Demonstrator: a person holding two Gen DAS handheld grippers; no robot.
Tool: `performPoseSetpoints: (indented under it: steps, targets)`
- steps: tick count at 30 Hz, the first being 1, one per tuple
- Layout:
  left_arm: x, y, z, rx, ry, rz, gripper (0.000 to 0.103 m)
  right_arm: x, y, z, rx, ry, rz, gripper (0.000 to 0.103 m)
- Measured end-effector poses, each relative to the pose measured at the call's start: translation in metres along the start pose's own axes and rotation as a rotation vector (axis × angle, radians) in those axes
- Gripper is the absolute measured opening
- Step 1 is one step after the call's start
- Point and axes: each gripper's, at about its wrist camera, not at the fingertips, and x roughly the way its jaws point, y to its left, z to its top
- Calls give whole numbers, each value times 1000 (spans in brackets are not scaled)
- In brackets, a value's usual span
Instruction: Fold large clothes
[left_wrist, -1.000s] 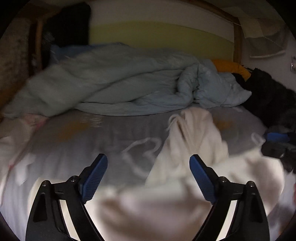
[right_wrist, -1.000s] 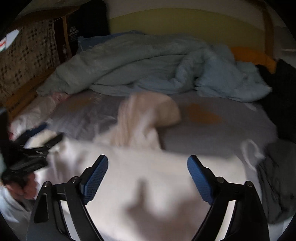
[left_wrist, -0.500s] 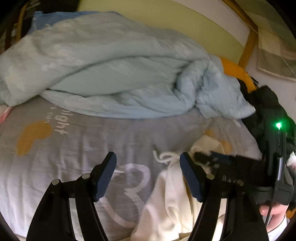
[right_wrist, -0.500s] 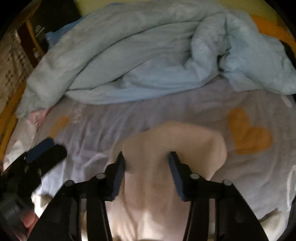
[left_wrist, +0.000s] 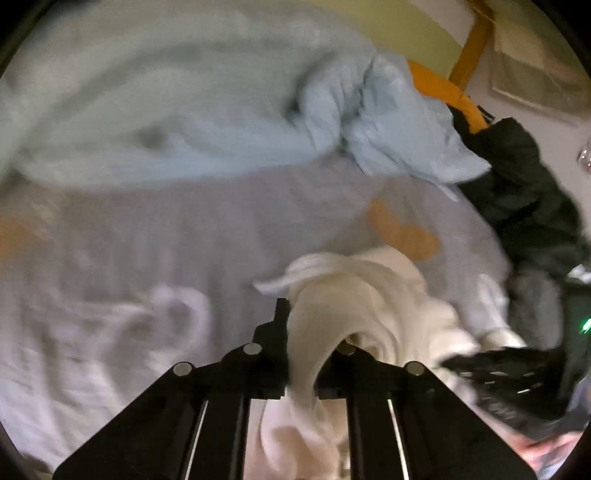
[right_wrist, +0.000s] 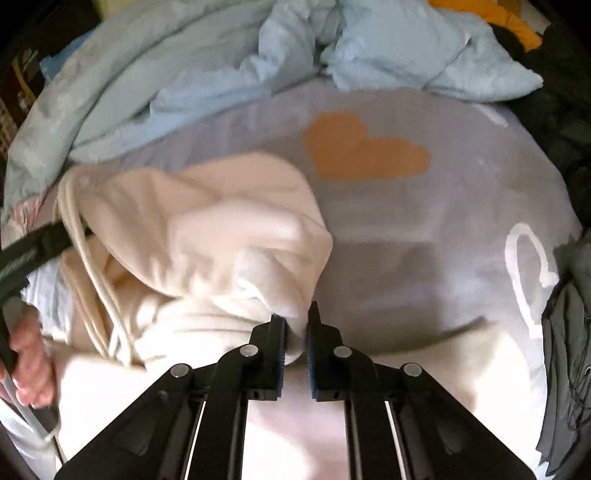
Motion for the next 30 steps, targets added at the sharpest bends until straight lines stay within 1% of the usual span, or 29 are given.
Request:
performPoseSetpoints:
  steps: [1,2,3,4,5,6,7,8,9,11,13,14,15,17,18,20,22,23,25,26,27,28,29,30]
  targets:
    - [-17,-1,-4,23,-81,51,9,-2,-2,-1,-4,-12,4,11]
    - [-35,-3,-9,41,-158,83,9,-5,-3,-3,-8,-30,9,11]
    - [-53,-4,-15,54,-230,103,9,-10,-1,-1,-21,-66,10,18]
    - [-67,-5,-20,66,-279,124,9,-17,4,1,-44,-102,-3,24]
    - [-82,-6,-27,82,-323,143,9,-23,9,2,-68,-142,-16,35]
    - [-92,-5,-32,99,-348,144,9,-30,15,4,-94,-184,-17,48]
    - [-99,-4,-36,115,-358,144,9,-38,21,5,-121,-221,-7,53]
    - [-104,-3,-39,128,-360,148,9,-47,31,6,-164,-265,16,64]
    - [-108,-1,-41,134,-358,147,9,-56,41,6,-208,-301,33,67]
    - [-112,3,-42,136,-356,136,9,-68,65,4,-323,-335,54,67]
    - [-118,8,-44,137,-372,132,9,-73,89,1,-470,-300,102,67]
    - [-120,9,-47,143,-377,131,9,-78,94,4,-489,-299,120,67]
    - [-123,9,-51,156,-386,136,9,-86,94,7,-479,-315,148,67]
    - [-124,6,-59,180,-407,149,9,-105,86,16,-422,-347,263,67]
    - [-126,4,-63,190,-421,157,9,-114,76,23,-373,-350,341,68]
    - [-130,3,-70,197,-438,162,9,-121,63,37,-308,-326,437,68]
    - [-131,2,-75,206,-444,174,10,-124,56,45,-274,-302,459,69]
    - [-131,2,-77,208,-449,189,10,-124,55,49,-270,-276,472,69]
    - [-129,7,-80,202,-450,192,10,-131,53,46,-313,-221,544,69]
    - [-129,10,-81,194,-445,185,10,-135,54,44,-357,-202,576,71]
    - [-128,13,-82,181,-441,174,10,-139,57,36,-414,-173,555,74]
    - [-128,15,-82,171,-440,162,10,-142,60,29,-451,-170,502,74]
    - [-130,15,-84,166,-445,142,10,-148,64,21,-478,-205,419,74]
    - [-133,14,-87,170,-454,126,10,-151,69,18,-482,-259,346,76]
